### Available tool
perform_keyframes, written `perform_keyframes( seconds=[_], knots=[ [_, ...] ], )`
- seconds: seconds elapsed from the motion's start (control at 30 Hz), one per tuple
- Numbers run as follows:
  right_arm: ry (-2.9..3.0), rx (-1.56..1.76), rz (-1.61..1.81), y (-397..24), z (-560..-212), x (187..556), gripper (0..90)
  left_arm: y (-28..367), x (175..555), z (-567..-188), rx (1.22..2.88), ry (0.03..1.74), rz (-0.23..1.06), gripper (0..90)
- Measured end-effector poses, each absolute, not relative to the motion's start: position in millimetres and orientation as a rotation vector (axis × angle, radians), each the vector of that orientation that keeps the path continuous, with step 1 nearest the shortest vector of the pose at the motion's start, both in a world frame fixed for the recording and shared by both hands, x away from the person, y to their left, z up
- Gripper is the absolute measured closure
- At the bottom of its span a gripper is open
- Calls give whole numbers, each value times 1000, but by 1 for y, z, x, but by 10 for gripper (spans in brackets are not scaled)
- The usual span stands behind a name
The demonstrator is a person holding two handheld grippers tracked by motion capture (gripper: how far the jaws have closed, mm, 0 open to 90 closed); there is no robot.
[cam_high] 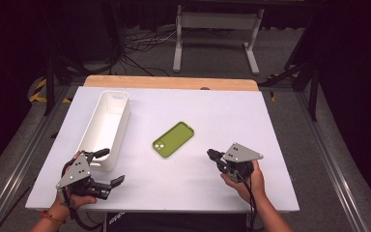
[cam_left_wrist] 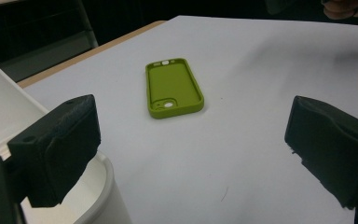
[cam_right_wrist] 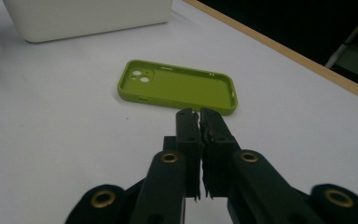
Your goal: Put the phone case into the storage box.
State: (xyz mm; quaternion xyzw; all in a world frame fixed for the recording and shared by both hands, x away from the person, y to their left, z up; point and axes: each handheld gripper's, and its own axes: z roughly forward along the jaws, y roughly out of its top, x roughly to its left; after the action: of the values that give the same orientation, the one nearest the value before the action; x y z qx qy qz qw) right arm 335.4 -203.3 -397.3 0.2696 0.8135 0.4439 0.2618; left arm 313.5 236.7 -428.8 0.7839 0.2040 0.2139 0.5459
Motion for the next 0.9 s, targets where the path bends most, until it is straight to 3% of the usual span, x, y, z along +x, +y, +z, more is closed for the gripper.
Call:
perform_keyframes(
  seconds=[0.43,0.9],
  knots=[
    [2218,667,1217,-163,-366,398,900,236,314,-429,1854,483,507,37],
    [2254,753,1174,-128,-377,463,900,237,315,-430,1860,476,497,37]
  ],
)
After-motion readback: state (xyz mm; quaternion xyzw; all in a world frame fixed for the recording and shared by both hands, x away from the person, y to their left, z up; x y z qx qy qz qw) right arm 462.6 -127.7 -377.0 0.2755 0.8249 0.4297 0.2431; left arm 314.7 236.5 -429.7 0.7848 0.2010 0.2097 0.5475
